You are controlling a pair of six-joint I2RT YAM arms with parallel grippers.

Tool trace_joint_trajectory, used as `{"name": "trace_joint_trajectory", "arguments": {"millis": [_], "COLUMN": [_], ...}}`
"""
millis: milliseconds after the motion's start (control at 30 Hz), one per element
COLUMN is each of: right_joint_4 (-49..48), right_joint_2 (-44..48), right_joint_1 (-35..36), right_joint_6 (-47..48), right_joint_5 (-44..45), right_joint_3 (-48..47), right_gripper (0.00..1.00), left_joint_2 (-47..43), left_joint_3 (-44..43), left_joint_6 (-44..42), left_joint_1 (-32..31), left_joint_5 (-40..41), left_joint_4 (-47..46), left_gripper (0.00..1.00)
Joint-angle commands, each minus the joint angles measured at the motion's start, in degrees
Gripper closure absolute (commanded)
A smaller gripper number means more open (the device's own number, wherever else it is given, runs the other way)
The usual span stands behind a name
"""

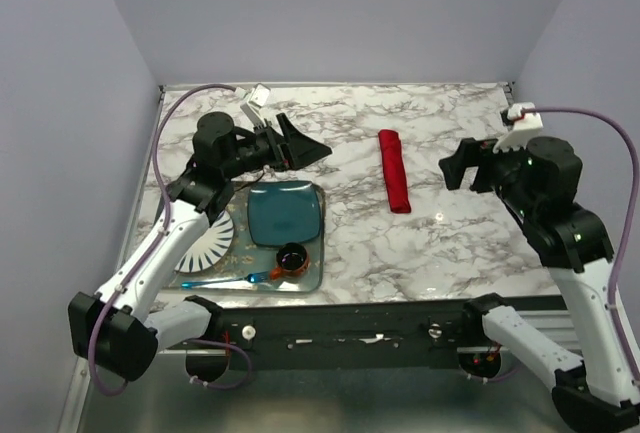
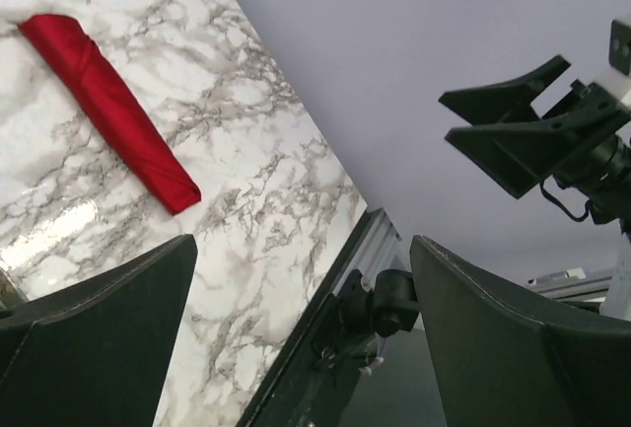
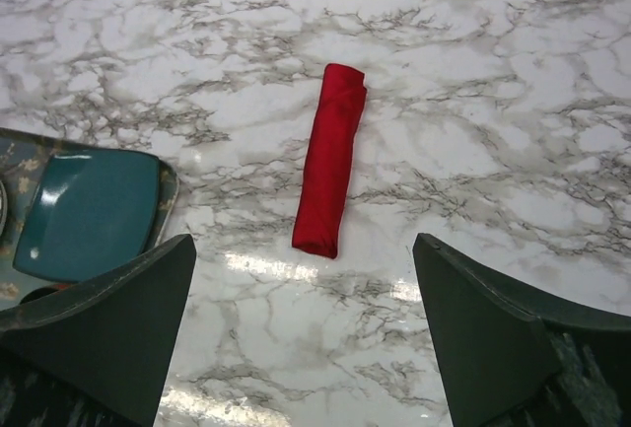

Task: Fold the napkin, place the utensils inside, and roll it up
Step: Roll the napkin with the utensil

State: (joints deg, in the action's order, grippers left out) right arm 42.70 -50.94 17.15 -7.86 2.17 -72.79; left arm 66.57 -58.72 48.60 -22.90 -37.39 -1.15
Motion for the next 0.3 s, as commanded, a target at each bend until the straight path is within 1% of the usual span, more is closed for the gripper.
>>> {"name": "trace_joint_trajectory", "arguments": {"millis": [0, 67, 100, 267], "right_joint_4": [-2.70, -5.68, -6.74, -6.93], "right_joint_2": [8.91, 13.73, 14.98, 16.92], "right_joint_1": [-0.10, -0.10, -0.10, -0.10], "right_joint_6": [-2.77, -4.17, -4.01, -4.10], "right_joint_5": [-0.67, -1.29, -1.90, -4.01], "right_joint_3": [8.52, 11.17, 14.14, 15.93], "right_gripper": [0.00, 0.00, 0.00, 0.00], "left_joint_2": [-4.24, -5.21, -5.74, -7.24], "left_joint_3": [-0.17, 1.50, 2.02, 3.61], "left_joint_6": [-2.37, -1.58, -0.88, 0.35], "left_joint_1": [-0.04, -0.04, -0.04, -0.04], "left_joint_5": [5.13, 6.45, 6.71, 7.50], "left_joint_4": [1.68, -0.42, -1.13, -3.59], "left_gripper": [0.01, 0.01, 0.01, 0.01]}}
